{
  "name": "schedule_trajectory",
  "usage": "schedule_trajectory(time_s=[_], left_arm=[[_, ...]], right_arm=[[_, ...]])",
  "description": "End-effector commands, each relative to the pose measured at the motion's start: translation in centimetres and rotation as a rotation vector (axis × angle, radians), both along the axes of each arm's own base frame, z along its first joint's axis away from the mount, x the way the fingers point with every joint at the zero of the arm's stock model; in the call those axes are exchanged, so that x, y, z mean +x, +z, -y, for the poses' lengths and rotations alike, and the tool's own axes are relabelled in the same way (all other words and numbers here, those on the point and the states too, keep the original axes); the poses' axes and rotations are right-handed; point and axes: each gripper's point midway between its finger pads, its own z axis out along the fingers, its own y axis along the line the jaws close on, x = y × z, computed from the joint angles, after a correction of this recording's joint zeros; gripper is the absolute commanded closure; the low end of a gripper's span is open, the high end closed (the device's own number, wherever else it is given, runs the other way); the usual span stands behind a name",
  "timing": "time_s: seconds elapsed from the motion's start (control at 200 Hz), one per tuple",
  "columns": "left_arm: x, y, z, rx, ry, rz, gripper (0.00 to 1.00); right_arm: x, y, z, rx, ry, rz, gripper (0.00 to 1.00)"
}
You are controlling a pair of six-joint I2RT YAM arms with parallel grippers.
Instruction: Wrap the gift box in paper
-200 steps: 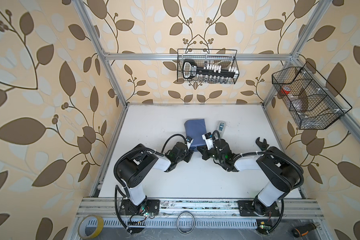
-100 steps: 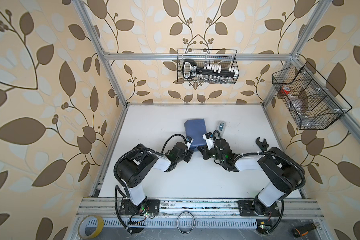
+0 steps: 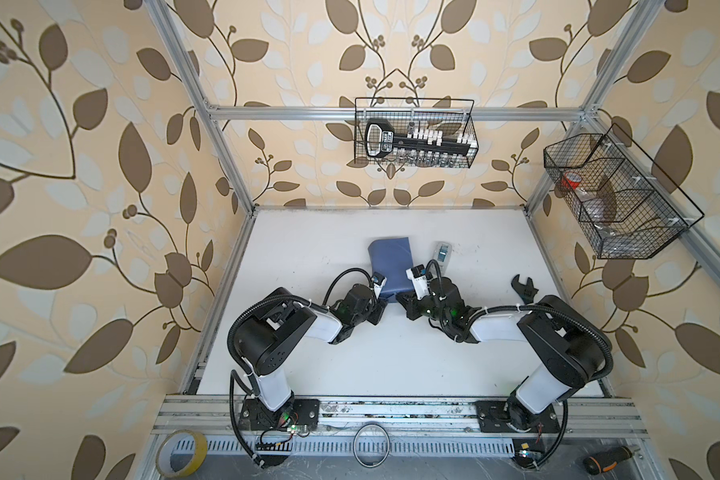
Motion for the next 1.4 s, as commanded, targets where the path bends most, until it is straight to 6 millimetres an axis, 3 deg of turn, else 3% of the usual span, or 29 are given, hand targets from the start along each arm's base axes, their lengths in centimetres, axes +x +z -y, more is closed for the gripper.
schedule_trajectory(time_s=[0.0,0.435,0.845,1.394], left_arm=[[0.6,1.2,0.5,-0.046,-0.003,0.019,0.48],[0.5,1.2,0.5,-0.048,-0.005,0.019,0.48],[0.7,1.6,0.7,-0.048,-0.007,0.025,0.48],[1.0,1.8,0.7,-0.052,0.004,0.024,0.49]], right_arm=[[1.1,0.9,-0.1,0.002,-0.030,0.017,0.89],[1.8,0.8,0.1,-0.021,-0.090,-0.030,0.89],[1.5,1.0,0.1,-0.026,-0.095,-0.040,0.82],[1.1,1.2,1.5,-0.040,-0.111,-0.046,0.75]])
